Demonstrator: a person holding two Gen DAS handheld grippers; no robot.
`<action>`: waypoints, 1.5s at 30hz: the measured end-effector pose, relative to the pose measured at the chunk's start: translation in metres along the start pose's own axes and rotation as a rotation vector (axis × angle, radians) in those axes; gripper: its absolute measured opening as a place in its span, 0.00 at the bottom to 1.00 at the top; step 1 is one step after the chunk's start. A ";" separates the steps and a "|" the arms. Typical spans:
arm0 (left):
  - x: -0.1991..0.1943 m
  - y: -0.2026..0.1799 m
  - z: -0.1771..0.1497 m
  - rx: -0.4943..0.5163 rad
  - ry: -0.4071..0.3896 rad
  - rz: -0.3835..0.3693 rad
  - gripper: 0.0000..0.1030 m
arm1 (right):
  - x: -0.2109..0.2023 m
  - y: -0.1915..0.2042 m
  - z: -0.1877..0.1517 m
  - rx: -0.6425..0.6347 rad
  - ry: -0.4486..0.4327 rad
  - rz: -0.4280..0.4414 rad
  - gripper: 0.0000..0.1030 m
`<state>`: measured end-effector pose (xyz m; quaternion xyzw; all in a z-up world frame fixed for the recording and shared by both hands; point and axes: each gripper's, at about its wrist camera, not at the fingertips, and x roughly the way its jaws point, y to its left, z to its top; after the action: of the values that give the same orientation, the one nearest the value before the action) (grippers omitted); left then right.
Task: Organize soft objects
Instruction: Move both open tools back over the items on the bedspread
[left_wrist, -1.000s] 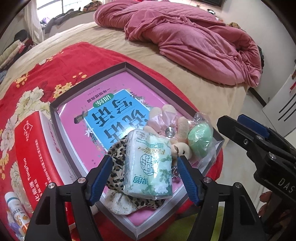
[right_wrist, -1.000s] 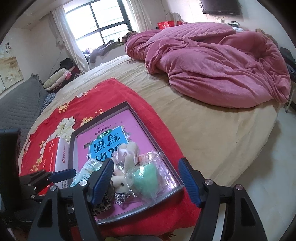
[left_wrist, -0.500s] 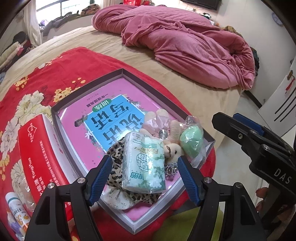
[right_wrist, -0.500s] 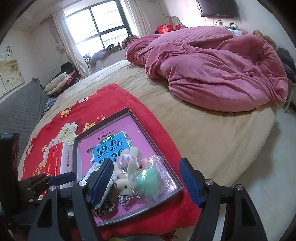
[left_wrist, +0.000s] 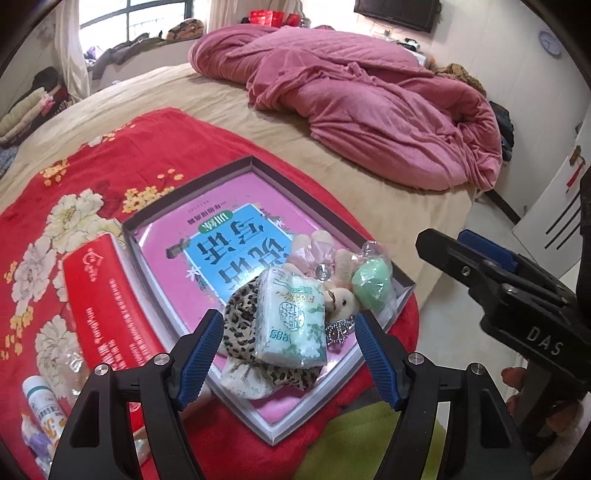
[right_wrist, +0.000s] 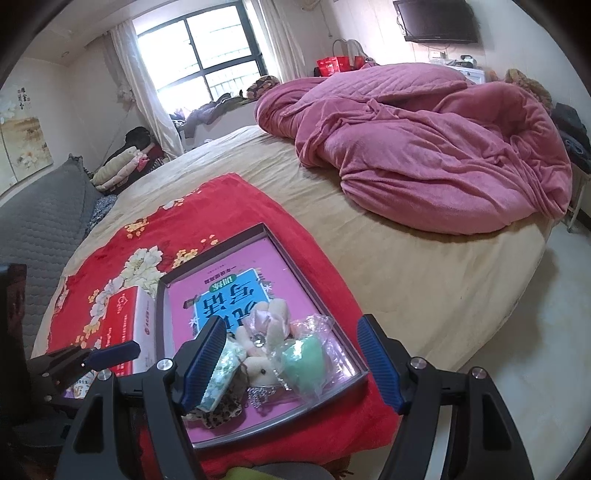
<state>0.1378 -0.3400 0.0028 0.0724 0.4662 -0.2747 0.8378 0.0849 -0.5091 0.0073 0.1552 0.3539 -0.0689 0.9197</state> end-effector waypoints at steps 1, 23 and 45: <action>-0.005 0.001 -0.001 -0.001 -0.005 0.002 0.73 | -0.002 0.002 0.000 -0.006 -0.001 -0.002 0.71; -0.099 0.072 -0.046 -0.112 -0.086 0.090 0.73 | -0.041 0.082 -0.005 -0.123 -0.005 0.051 0.71; -0.180 0.194 -0.114 -0.329 -0.113 0.231 0.74 | -0.072 0.213 -0.010 -0.337 -0.014 0.172 0.71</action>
<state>0.0813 -0.0638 0.0610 -0.0279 0.4457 -0.1008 0.8890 0.0756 -0.3042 0.0988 0.0280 0.3394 0.0690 0.9377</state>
